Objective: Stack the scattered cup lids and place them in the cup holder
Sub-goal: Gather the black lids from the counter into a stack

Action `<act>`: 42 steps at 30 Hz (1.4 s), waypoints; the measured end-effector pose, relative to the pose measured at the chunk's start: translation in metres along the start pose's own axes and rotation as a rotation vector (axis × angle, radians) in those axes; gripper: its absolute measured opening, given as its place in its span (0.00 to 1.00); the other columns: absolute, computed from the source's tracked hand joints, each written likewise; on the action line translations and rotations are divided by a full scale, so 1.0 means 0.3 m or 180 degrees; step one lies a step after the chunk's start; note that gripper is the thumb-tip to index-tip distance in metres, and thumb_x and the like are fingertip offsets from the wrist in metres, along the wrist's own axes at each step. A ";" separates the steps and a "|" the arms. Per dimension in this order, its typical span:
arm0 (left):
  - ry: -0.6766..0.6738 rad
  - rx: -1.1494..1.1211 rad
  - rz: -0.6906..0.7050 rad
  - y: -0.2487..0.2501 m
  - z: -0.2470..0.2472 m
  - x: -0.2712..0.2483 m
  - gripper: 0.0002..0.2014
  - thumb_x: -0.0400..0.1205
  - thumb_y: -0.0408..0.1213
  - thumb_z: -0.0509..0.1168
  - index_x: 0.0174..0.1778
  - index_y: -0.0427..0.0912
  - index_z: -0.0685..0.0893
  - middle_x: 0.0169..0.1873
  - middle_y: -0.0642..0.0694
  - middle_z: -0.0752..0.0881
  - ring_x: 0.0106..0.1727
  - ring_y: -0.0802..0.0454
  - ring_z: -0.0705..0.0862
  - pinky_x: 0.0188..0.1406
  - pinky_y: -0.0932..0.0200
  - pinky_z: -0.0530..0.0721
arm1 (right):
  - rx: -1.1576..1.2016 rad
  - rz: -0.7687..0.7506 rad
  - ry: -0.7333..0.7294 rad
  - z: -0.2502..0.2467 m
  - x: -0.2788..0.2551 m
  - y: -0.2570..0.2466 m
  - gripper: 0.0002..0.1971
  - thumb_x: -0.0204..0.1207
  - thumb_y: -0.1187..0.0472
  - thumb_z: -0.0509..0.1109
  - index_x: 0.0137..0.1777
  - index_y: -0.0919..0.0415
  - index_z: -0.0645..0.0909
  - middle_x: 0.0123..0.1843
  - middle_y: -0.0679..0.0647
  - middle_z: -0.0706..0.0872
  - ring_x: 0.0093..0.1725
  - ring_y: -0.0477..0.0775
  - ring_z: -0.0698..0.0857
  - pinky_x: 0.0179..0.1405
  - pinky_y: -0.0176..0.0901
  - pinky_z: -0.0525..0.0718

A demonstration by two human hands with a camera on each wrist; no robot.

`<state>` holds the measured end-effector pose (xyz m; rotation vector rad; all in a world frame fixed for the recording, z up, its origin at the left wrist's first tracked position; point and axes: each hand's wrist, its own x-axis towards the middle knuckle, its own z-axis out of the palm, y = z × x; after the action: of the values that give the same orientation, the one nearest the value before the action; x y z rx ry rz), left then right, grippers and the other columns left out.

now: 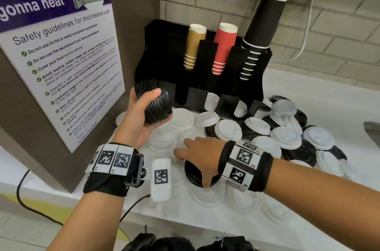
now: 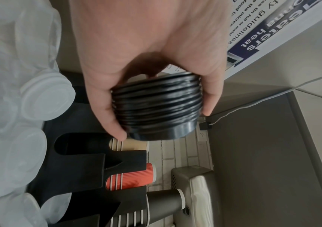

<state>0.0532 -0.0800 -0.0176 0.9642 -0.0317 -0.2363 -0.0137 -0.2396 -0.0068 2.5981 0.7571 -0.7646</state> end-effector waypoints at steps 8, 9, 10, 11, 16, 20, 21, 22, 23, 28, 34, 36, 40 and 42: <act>-0.0001 0.0061 0.0072 -0.006 -0.004 -0.002 0.32 0.63 0.47 0.77 0.62 0.48 0.75 0.52 0.45 0.84 0.55 0.45 0.85 0.44 0.46 0.88 | 0.1254 -0.0086 0.0830 -0.011 0.018 0.077 0.34 0.60 0.53 0.82 0.64 0.49 0.68 0.56 0.51 0.69 0.54 0.57 0.74 0.48 0.52 0.83; 0.0007 0.0059 0.0091 -0.007 -0.006 -0.001 0.30 0.65 0.46 0.77 0.62 0.48 0.75 0.51 0.46 0.85 0.55 0.46 0.85 0.44 0.46 0.88 | 0.1564 -0.0089 0.1029 -0.019 0.019 0.093 0.33 0.61 0.54 0.82 0.64 0.49 0.69 0.57 0.52 0.70 0.55 0.57 0.74 0.52 0.53 0.83; 0.0013 0.0068 0.0112 -0.007 -0.007 0.000 0.30 0.65 0.46 0.77 0.62 0.49 0.75 0.50 0.47 0.85 0.54 0.47 0.86 0.44 0.45 0.88 | 0.1905 -0.0097 0.1264 -0.027 0.020 0.112 0.32 0.62 0.55 0.82 0.64 0.49 0.70 0.58 0.53 0.70 0.56 0.56 0.75 0.55 0.53 0.83; 0.0014 0.0098 0.0131 -0.008 -0.006 0.001 0.30 0.64 0.47 0.77 0.61 0.50 0.76 0.50 0.47 0.86 0.53 0.48 0.86 0.45 0.45 0.88 | 0.2211 -0.0081 0.1534 -0.035 0.020 0.133 0.32 0.63 0.56 0.82 0.65 0.50 0.71 0.58 0.54 0.70 0.57 0.56 0.75 0.57 0.51 0.82; -0.0141 0.0265 0.0050 -0.034 0.025 -0.005 0.24 0.66 0.43 0.75 0.58 0.56 0.79 0.54 0.45 0.84 0.53 0.46 0.85 0.40 0.46 0.89 | 0.3638 0.0210 0.2770 -0.063 -0.005 0.209 0.27 0.69 0.60 0.79 0.65 0.54 0.71 0.58 0.54 0.75 0.55 0.50 0.80 0.53 0.40 0.83; -0.0438 0.0219 -0.0266 -0.064 0.058 -0.018 0.31 0.69 0.42 0.73 0.71 0.50 0.76 0.57 0.42 0.85 0.52 0.46 0.87 0.39 0.47 0.88 | 0.4854 -0.0247 0.2828 -0.071 -0.057 0.230 0.20 0.73 0.64 0.73 0.63 0.50 0.76 0.56 0.51 0.80 0.52 0.53 0.85 0.50 0.51 0.87; -0.0511 0.0198 -0.0343 -0.069 0.065 -0.022 0.35 0.69 0.43 0.73 0.74 0.47 0.73 0.58 0.42 0.85 0.52 0.46 0.87 0.40 0.47 0.88 | 0.4735 -0.0348 0.2858 -0.068 -0.069 0.235 0.21 0.72 0.65 0.73 0.65 0.50 0.77 0.58 0.51 0.80 0.55 0.53 0.84 0.54 0.50 0.86; -0.0578 0.0185 -0.0407 -0.074 0.071 -0.023 0.37 0.68 0.43 0.74 0.75 0.46 0.72 0.58 0.41 0.86 0.51 0.46 0.87 0.40 0.47 0.88 | 0.4511 -0.0416 0.2901 -0.066 -0.078 0.240 0.22 0.73 0.67 0.72 0.66 0.52 0.78 0.60 0.51 0.81 0.58 0.52 0.83 0.60 0.49 0.84; -0.0639 0.0188 -0.0456 -0.079 0.077 -0.025 0.38 0.68 0.44 0.74 0.76 0.46 0.71 0.58 0.41 0.86 0.52 0.46 0.88 0.42 0.46 0.89 | 0.4295 -0.0473 0.2927 -0.063 -0.084 0.242 0.23 0.73 0.70 0.72 0.68 0.54 0.77 0.61 0.51 0.81 0.60 0.51 0.82 0.64 0.46 0.82; -0.0784 0.0166 -0.0464 -0.093 0.111 -0.026 0.34 0.72 0.43 0.70 0.76 0.50 0.71 0.65 0.39 0.84 0.56 0.43 0.89 0.46 0.45 0.89 | 0.4141 -0.0630 0.2886 -0.045 -0.080 0.238 0.25 0.71 0.72 0.73 0.67 0.54 0.77 0.64 0.49 0.79 0.64 0.46 0.80 0.62 0.45 0.83; -0.0689 -0.0083 -0.0382 -0.098 0.129 -0.006 0.36 0.72 0.42 0.70 0.78 0.44 0.69 0.64 0.37 0.83 0.53 0.47 0.90 0.39 0.51 0.88 | 0.4220 -0.0599 0.2981 -0.036 -0.062 0.236 0.26 0.67 0.64 0.76 0.64 0.51 0.76 0.62 0.42 0.79 0.63 0.45 0.81 0.57 0.47 0.85; -0.0691 -0.0126 -0.0417 -0.102 0.130 0.002 0.36 0.72 0.42 0.70 0.78 0.44 0.69 0.62 0.37 0.84 0.52 0.47 0.90 0.40 0.51 0.88 | 0.4226 -0.0567 0.3016 -0.034 -0.057 0.242 0.25 0.67 0.63 0.77 0.63 0.51 0.75 0.61 0.41 0.79 0.61 0.43 0.81 0.55 0.44 0.84; -0.0654 -0.0256 -0.0600 -0.110 0.138 0.013 0.36 0.72 0.45 0.70 0.77 0.41 0.71 0.63 0.36 0.84 0.53 0.44 0.89 0.44 0.48 0.89 | 0.4284 -0.0489 0.3033 -0.036 -0.052 0.254 0.19 0.70 0.66 0.78 0.56 0.58 0.74 0.61 0.54 0.80 0.60 0.48 0.83 0.59 0.45 0.84; -0.0668 -0.0337 -0.0705 -0.114 0.143 0.018 0.33 0.69 0.47 0.72 0.71 0.41 0.79 0.63 0.35 0.85 0.55 0.43 0.89 0.47 0.45 0.89 | 0.4048 -0.0421 0.3045 -0.050 -0.050 0.252 0.14 0.71 0.63 0.78 0.51 0.59 0.77 0.60 0.56 0.82 0.59 0.47 0.83 0.60 0.40 0.83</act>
<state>0.0464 -0.1346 -0.0215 0.8342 -0.1040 -0.5379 0.0249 -0.2998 0.0259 4.1914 0.7928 0.2156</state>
